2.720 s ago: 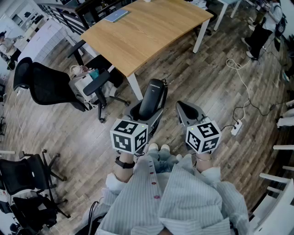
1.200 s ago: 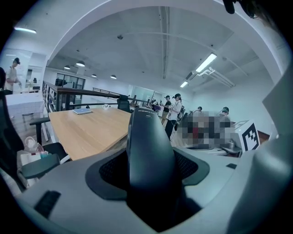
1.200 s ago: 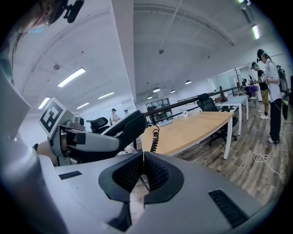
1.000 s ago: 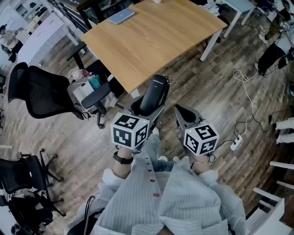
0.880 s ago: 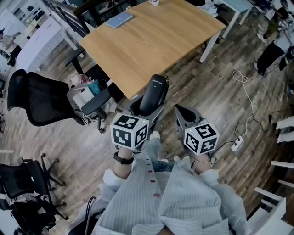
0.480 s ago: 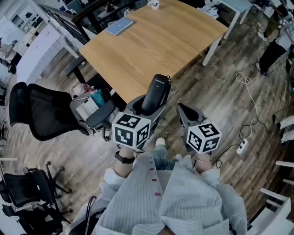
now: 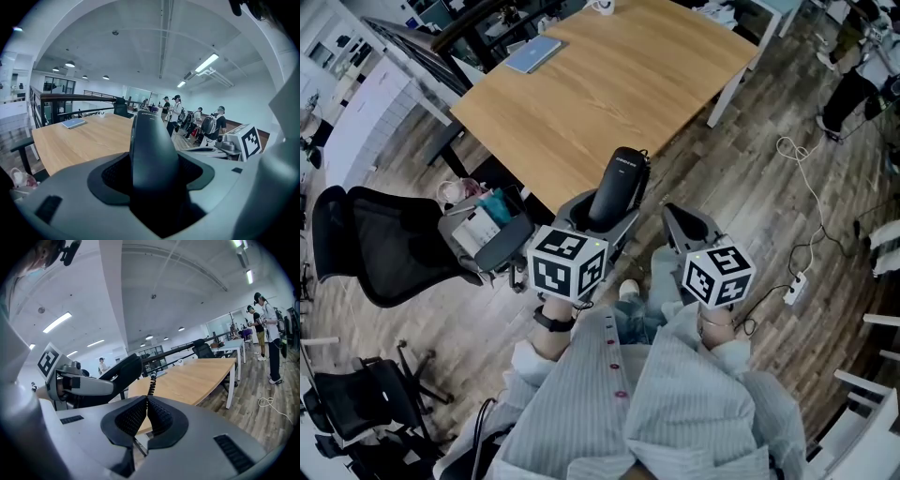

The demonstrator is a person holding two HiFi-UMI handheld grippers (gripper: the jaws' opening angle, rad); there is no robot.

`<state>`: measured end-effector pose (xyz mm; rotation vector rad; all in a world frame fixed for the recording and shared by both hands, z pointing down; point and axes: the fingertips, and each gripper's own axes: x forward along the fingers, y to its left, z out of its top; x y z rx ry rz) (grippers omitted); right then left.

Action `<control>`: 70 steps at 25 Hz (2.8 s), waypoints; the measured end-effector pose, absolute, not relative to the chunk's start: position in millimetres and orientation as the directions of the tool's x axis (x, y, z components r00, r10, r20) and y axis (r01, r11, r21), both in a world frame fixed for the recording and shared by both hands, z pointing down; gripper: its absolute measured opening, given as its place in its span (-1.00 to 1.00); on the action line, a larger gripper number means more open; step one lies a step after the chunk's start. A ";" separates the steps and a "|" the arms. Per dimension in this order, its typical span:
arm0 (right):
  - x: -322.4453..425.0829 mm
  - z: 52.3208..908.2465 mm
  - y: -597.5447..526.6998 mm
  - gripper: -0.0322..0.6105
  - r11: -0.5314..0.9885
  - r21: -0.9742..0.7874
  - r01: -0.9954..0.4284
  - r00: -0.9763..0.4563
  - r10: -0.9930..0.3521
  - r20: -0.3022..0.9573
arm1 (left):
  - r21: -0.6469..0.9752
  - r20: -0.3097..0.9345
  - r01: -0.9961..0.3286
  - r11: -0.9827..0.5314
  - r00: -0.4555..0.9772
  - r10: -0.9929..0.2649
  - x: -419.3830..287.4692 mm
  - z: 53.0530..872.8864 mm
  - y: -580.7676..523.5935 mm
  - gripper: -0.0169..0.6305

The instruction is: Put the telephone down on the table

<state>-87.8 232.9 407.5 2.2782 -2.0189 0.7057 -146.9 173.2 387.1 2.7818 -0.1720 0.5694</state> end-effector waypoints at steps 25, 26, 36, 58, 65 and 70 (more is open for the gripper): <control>93.7 424.9 66.1 -0.79 0.003 -0.321 -0.947 -0.135 -0.911 0.390 | 0.283 0.453 -0.345 -0.895 0.871 -0.193 34.7 400.4 24.3 0.00; 104.1 424.2 56.3 -0.79 0.021 -0.323 -0.946 -0.154 -0.906 0.394 | 0.284 0.453 -0.360 -0.889 0.867 -0.207 45.0 398.4 16.1 0.00; 184.0 413.6 -19.1 -0.79 0.206 -0.319 -0.925 -0.327 -0.859 0.394 | 0.280 0.453 -0.503 -0.817 0.820 -0.350 123.9 390.0 -40.4 0.00; 191.1 420.7 -93.5 -0.79 0.381 -0.336 -0.862 -0.497 -0.765 0.409 | 0.298 0.478 -0.663 -0.687 0.726 -0.494 131.8 400.1 -111.5 0.00; 188.3 421.6 -127.5 -0.79 0.390 -0.324 -0.862 -0.500 -0.761 0.414 | 0.292 0.470 -0.668 -0.684 0.723 -0.505 127.9 399.0 -141.8 0.00; 170.7 426.0 -142.3 -0.79 0.403 -0.329 -0.854 -0.514 -0.745 0.424 | 0.296 0.469 -0.672 -0.679 0.722 -0.510 113.4 399.8 -155.0 0.00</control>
